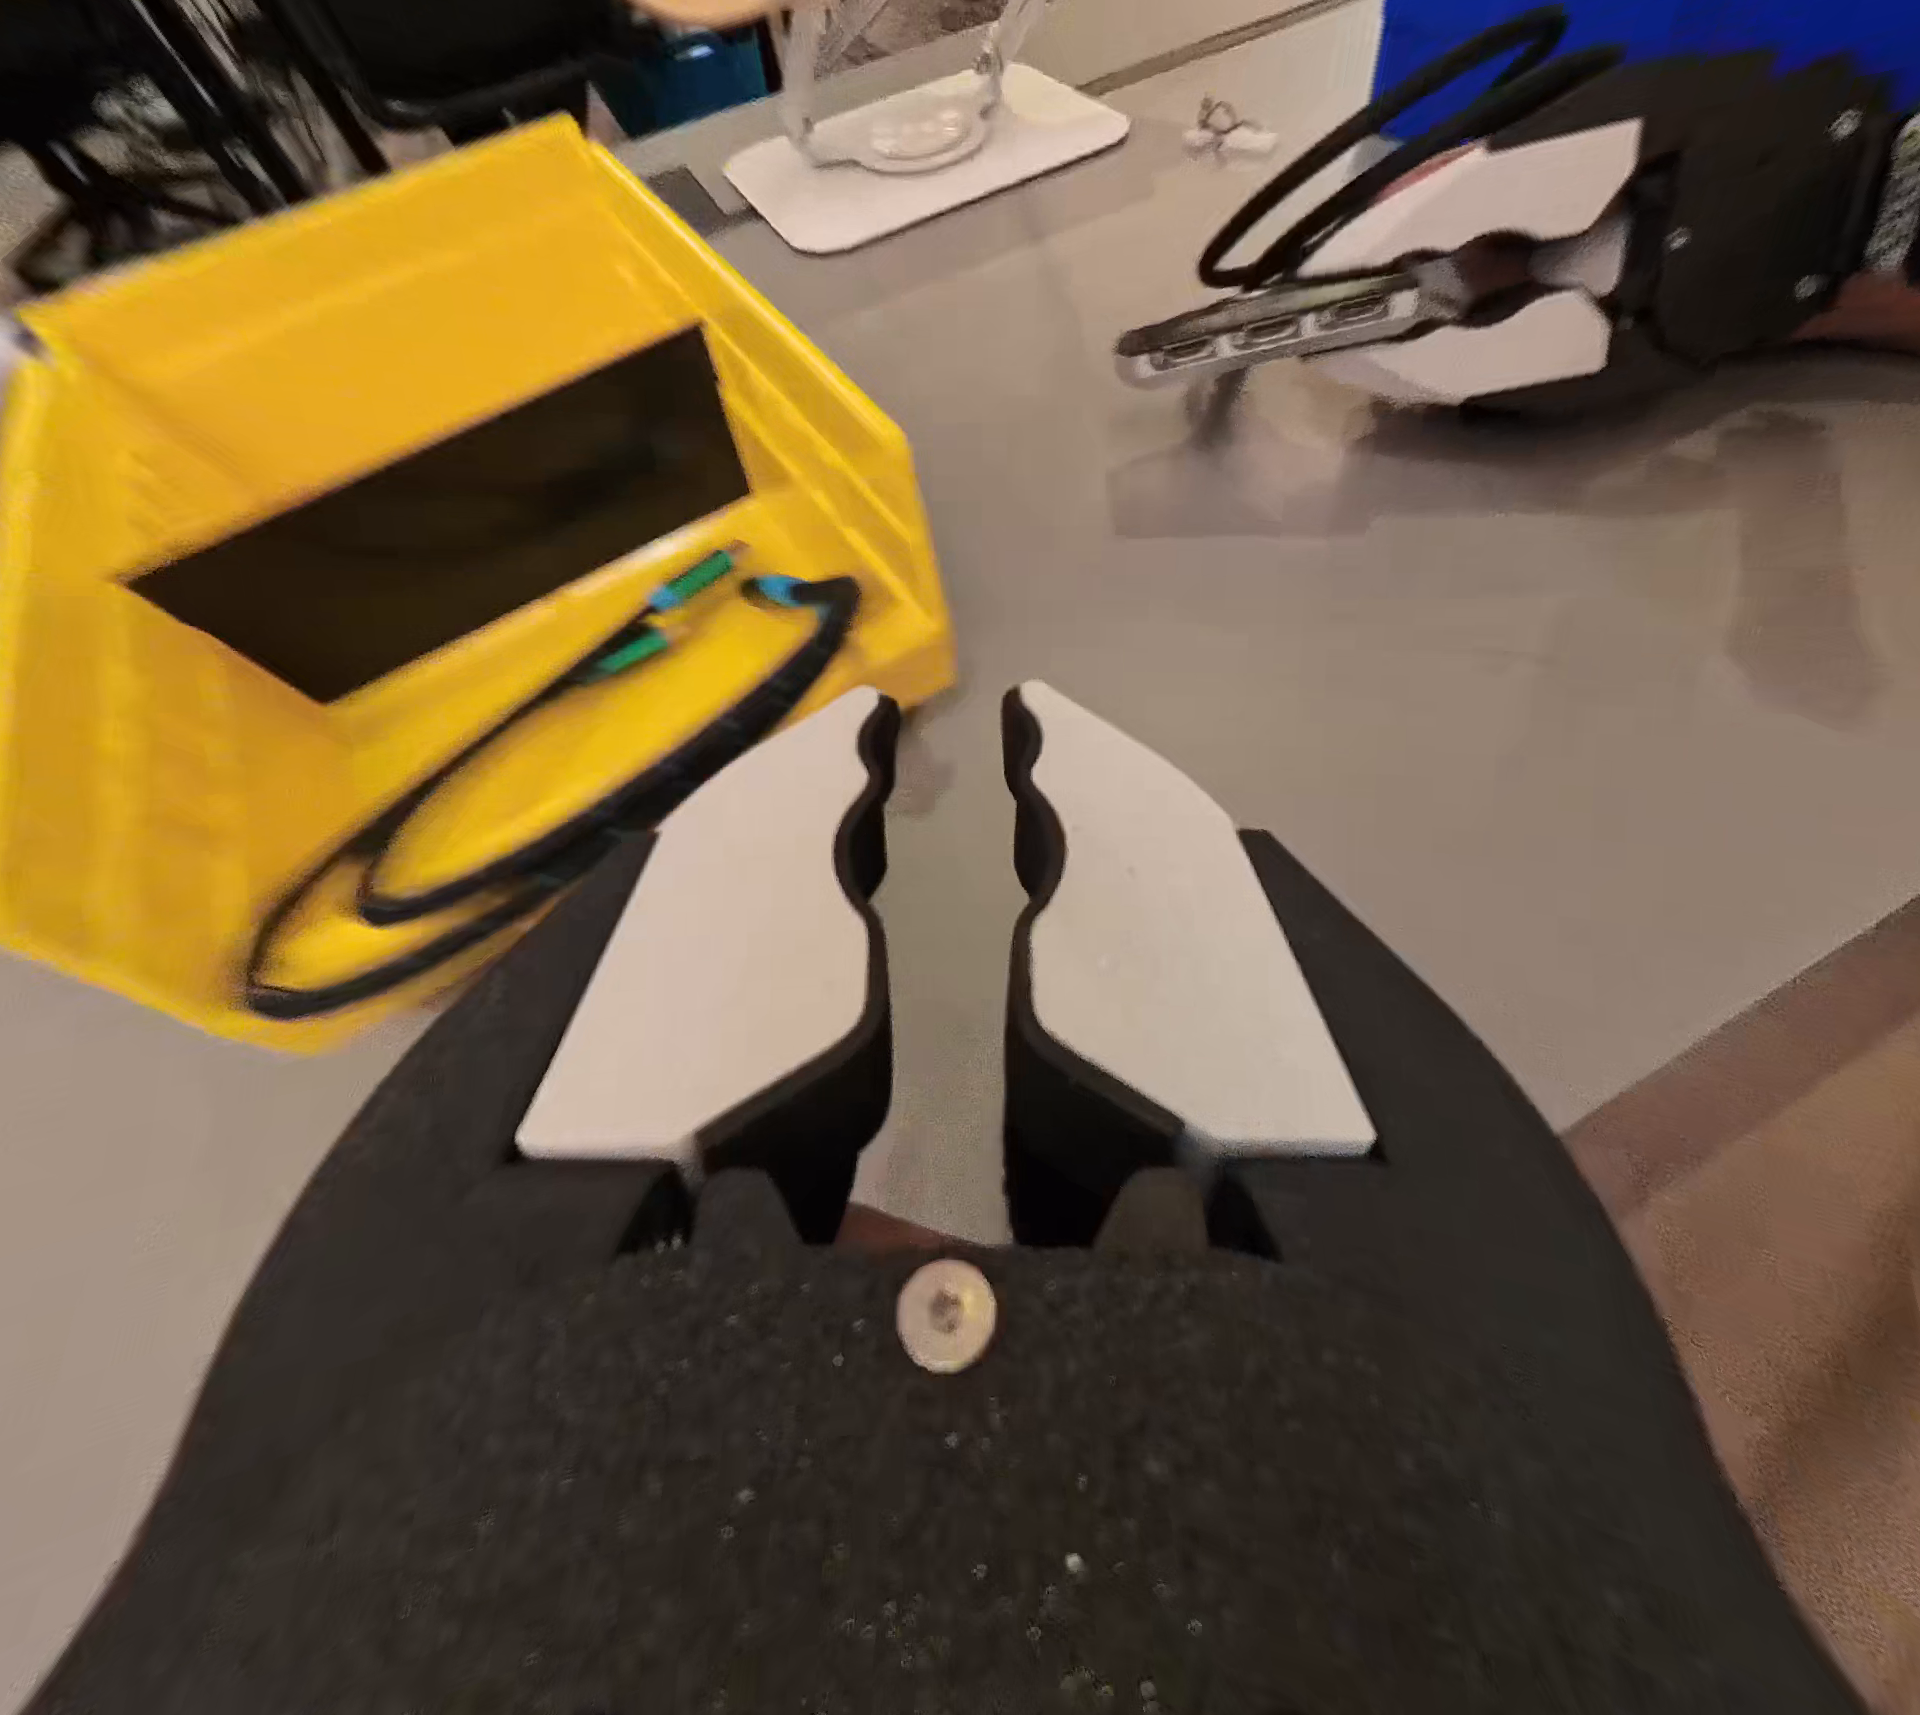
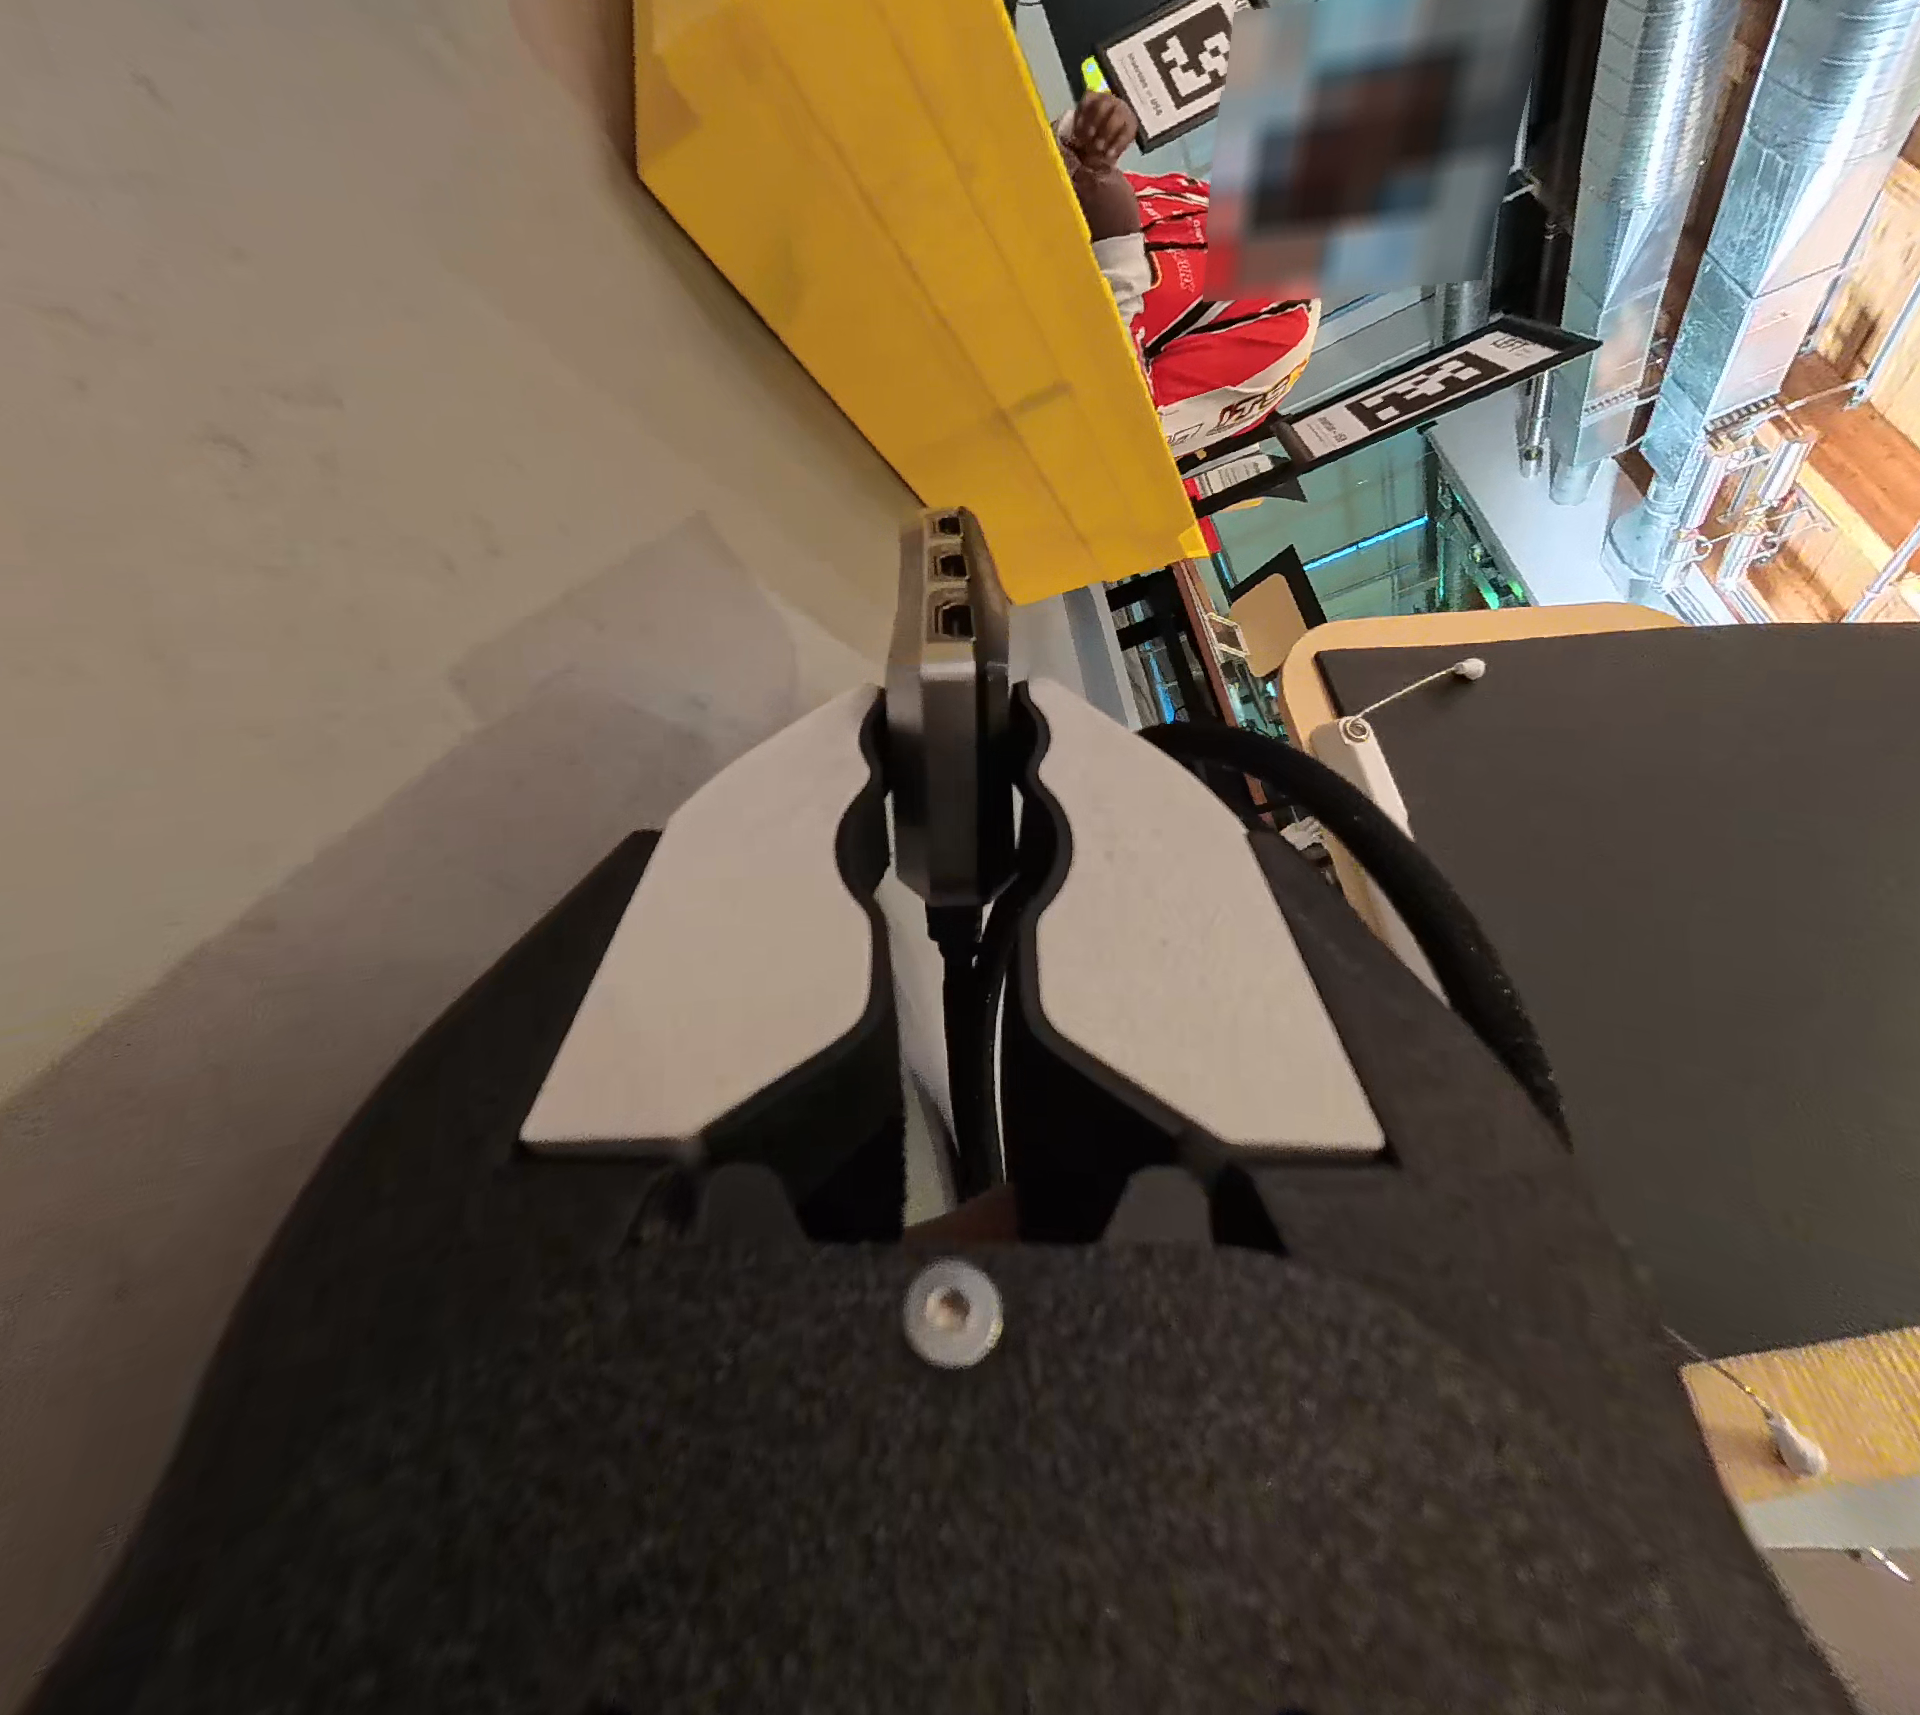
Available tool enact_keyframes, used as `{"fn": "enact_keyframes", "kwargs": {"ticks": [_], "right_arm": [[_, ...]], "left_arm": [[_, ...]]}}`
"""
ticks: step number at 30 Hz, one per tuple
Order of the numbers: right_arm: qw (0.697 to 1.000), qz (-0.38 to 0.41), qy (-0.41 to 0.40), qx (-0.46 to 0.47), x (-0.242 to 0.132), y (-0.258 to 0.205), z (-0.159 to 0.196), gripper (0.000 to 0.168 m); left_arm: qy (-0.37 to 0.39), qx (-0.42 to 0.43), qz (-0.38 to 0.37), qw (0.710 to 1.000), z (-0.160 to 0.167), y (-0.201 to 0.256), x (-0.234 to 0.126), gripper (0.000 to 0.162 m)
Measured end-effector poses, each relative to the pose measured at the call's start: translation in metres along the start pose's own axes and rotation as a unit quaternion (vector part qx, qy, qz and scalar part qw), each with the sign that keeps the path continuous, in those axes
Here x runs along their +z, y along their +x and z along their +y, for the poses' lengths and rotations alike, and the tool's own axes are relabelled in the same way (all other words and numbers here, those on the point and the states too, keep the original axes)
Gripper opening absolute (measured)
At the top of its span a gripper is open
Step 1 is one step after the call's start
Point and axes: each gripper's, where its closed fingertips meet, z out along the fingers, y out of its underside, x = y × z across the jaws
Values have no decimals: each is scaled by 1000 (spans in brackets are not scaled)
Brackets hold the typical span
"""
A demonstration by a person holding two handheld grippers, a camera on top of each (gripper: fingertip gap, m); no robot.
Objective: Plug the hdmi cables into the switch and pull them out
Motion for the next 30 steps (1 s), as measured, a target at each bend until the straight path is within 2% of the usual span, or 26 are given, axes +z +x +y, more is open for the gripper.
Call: {"fn": "enact_keyframes", "kwargs": {"ticks": [3,7,9,13,18,24,27,30], "right_arm": [[1000,0,3,9,-1,1,0,20],[1000,-5,2,8,-1,0,0,20],[1000,-5,1,8,-1,-1,0,20],[1000,-6,-1,10,-2,0,1,20],[1000,-2,-1,18,-2,3,3,20],[999,13,-5,31,-3,11,5,20],[999,24,-5,46,-4,17,7,20],[995,45,3,87,-7,32,10,20]], "left_arm": [[-60,113,-9,992,-8,-30,-4,24],[-167,229,21,959,11,-46,14,23],[-187,254,28,948,13,-52,19,8],[-209,278,30,937,8,-62,22,7],[-156,281,-22,947,-27,-89,21,6],[-35,283,-122,951,-95,-109,-3,6],[23,297,-146,943,-127,-89,-22,6],[66,339,-116,931,-146,-30,-34,6]]}}
